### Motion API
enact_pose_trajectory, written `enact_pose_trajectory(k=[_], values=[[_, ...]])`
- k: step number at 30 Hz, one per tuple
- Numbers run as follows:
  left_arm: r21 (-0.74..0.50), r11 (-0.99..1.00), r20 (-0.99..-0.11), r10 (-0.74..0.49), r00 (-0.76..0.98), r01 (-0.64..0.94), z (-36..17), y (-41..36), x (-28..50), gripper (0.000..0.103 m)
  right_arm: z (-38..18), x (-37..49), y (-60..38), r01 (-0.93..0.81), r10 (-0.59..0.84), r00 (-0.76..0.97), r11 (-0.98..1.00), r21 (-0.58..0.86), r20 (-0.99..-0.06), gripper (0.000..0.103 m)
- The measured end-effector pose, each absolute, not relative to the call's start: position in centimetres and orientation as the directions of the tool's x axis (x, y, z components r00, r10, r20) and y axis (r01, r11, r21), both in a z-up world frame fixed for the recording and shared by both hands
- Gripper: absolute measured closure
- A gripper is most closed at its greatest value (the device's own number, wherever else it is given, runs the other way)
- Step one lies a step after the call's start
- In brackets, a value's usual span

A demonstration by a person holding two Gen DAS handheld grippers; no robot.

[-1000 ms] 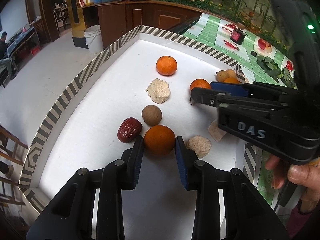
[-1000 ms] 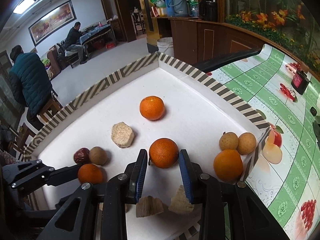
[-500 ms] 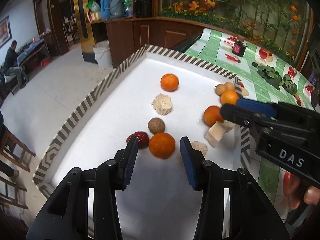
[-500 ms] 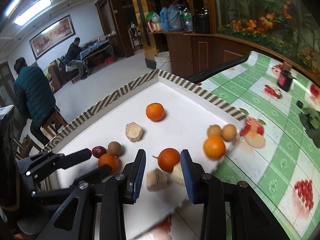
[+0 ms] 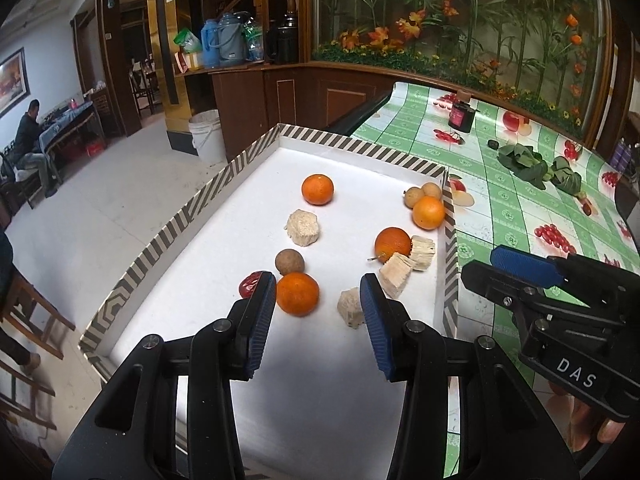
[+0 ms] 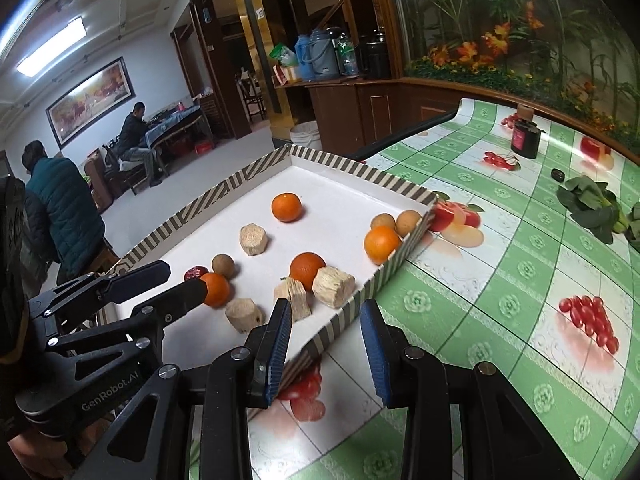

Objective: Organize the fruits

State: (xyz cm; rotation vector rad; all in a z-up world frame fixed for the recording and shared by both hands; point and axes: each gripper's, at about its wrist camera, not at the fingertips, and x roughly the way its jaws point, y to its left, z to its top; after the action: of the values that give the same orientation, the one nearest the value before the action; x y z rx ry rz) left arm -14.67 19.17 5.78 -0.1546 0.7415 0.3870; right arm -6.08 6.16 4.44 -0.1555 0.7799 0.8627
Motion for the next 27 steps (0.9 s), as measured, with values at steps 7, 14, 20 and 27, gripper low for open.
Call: enact_pose_trajectory(k=[7, 14, 20, 27], values=[[-0.01, 0.917, -0.677, 0.287, 0.677, -0.398, 6.0, 18.5, -15.2, 0.059, 4.2, -7.0, 5.2, -0.728, 0.626, 0.4, 0.661, 0.182, -0.67, 0.069], [-0.011, 0.919, -0.673, 0.284, 0.683, -0.394, 6.3, 18.2, -15.6, 0.059, 4.2, -7.4, 4.9, -0.732, 0.624, 0.4, 0.658, 0.177, -0.671, 0.068], [-0.007, 0.921, -0.672, 0.284, 0.684, -0.39, 6.4, 18.0, -15.6, 0.059, 4.2, -7.7, 4.7, -0.733, 0.624, 0.399, 0.657, 0.175, -0.672, 0.069], [0.001, 0.922, -0.669, 0.288, 0.685, -0.387, 6.5, 17.7, -15.6, 0.059, 3.9, -7.7, 4.8, -0.736, 0.619, 0.392, 0.655, 0.172, -0.681, 0.069]])
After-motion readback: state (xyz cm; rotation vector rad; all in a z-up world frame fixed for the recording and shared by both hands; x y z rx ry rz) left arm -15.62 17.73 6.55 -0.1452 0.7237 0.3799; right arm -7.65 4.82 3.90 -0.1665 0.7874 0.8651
